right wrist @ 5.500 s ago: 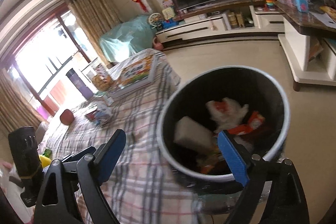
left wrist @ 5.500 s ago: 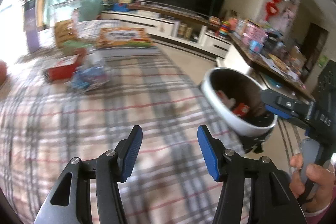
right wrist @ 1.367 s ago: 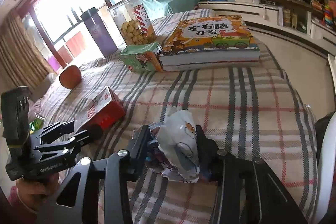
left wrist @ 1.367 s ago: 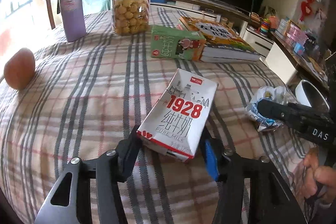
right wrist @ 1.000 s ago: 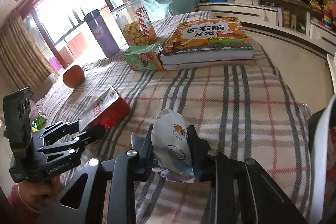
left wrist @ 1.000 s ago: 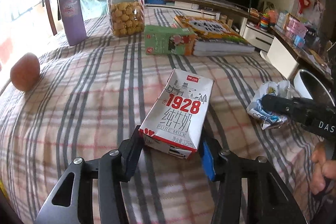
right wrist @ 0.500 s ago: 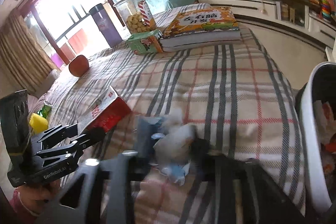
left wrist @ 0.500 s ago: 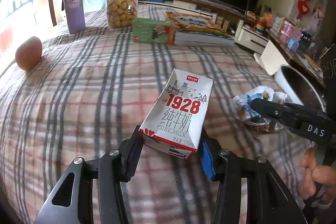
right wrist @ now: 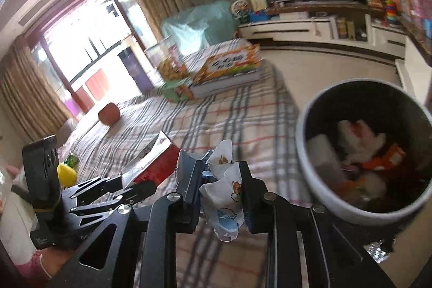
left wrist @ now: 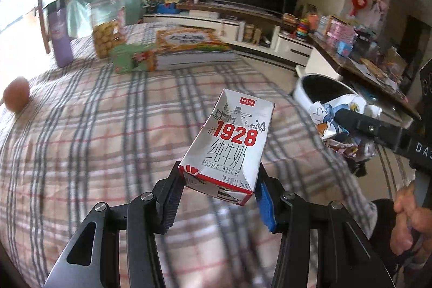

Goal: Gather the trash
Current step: 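Carry the milk carton and crumpled wrapper over the bin with both tools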

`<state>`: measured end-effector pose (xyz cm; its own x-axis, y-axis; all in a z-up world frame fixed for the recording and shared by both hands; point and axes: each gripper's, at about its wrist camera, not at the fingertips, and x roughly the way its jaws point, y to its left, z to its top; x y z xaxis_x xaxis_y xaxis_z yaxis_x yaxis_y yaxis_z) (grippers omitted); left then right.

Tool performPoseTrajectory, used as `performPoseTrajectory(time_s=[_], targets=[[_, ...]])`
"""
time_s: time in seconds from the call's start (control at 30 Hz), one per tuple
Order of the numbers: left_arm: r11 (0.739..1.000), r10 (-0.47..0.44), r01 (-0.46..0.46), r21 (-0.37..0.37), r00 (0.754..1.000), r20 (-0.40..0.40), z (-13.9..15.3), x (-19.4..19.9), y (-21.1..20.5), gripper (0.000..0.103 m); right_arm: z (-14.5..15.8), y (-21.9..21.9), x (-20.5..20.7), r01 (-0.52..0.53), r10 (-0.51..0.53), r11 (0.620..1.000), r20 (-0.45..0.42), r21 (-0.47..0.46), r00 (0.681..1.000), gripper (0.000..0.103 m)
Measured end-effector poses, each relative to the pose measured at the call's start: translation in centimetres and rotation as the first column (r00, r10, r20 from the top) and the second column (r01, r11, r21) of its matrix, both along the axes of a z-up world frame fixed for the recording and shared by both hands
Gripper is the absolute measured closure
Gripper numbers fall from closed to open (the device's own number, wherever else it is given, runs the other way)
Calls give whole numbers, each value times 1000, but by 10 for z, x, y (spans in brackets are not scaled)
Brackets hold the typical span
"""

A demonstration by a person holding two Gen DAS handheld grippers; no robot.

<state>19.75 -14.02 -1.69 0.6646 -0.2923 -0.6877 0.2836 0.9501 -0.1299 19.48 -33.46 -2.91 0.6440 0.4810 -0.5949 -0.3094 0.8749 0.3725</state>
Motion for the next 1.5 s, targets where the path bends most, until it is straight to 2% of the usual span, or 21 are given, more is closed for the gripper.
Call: performPoseTrajectory(time_s=[0.67, 1.5], targets=[[990, -142, 141, 26, 989, 39, 18, -1, -71, 55, 11, -88, -24, 156, -156, 987, 35, 27, 987, 78], [976, -215, 214, 36, 976, 29, 17, 34, -125, 55, 8, -139, 0, 250, -250, 968, 21, 19, 968, 78]])
